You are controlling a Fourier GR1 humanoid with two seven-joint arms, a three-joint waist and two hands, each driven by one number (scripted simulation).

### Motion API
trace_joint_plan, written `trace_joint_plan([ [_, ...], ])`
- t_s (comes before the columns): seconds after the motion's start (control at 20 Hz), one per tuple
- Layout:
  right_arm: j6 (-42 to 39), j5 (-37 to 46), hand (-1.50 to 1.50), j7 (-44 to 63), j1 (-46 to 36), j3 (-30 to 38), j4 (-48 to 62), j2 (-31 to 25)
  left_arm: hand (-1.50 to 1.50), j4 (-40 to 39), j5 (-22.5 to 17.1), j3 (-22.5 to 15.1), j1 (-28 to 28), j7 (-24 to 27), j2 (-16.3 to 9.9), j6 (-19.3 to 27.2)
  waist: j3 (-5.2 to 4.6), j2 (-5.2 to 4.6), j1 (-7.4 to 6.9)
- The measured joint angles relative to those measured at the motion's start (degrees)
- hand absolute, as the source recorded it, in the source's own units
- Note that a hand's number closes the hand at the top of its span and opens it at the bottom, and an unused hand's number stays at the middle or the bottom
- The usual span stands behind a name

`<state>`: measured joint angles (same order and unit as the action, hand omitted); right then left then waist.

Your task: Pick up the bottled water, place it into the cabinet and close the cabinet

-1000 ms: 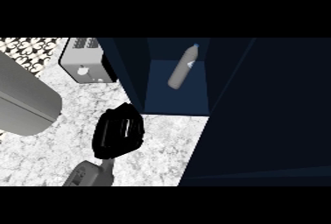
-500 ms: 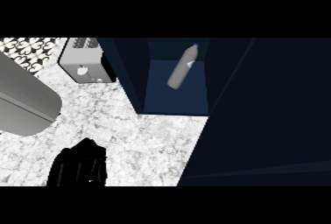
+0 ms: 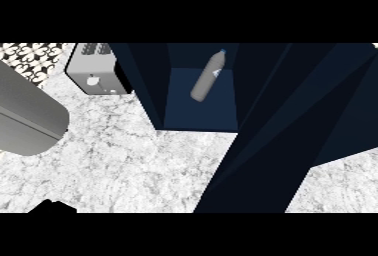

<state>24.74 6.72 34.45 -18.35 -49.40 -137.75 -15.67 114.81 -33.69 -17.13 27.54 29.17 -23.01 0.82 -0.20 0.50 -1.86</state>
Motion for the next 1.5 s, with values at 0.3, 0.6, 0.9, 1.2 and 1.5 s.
trace_joint_plan([
  [0.3,0.53,-0.43,1.5,6.16,-11.52,5.98,8.07,10.41,1.5,3.98,-4.31,5.75,7.3,1.42,-3.42,-4.8,0.07,-0.25,0.0],
  [0.6,-0.83,-6.0,1.5,3.82,-20.74,15.29,20.45,14.43,1.5,4.82,-7.14,10.19,12.81,2.99,-5.02,-10.13,0.13,-0.46,0.02],
  [0.9,-6.13,-11.68,1.5,-1.34,-26.94,24.71,32.83,15.34,1.5,3.78,-8.86,14.21,16.64,4.75,-5.59,-15.82,0.16,-0.54,0.19],
  [1.2,-11.69,-14.75,1.5,-9.06,-30.81,30.69,47.13,15.44,1.5,1.81,-9.93,17.32,16.84,4.55,-5.47,-18.8,0.21,-0.62,0.33],
  [1.5,-15.66,-16.96,1.5,-15.06,-34.67,33.98,57.66,15.7,1.5,2.0,-12.7,20.8,16.43,1.92,-6.21,-20.09,0.27,0.24,0.43],
])
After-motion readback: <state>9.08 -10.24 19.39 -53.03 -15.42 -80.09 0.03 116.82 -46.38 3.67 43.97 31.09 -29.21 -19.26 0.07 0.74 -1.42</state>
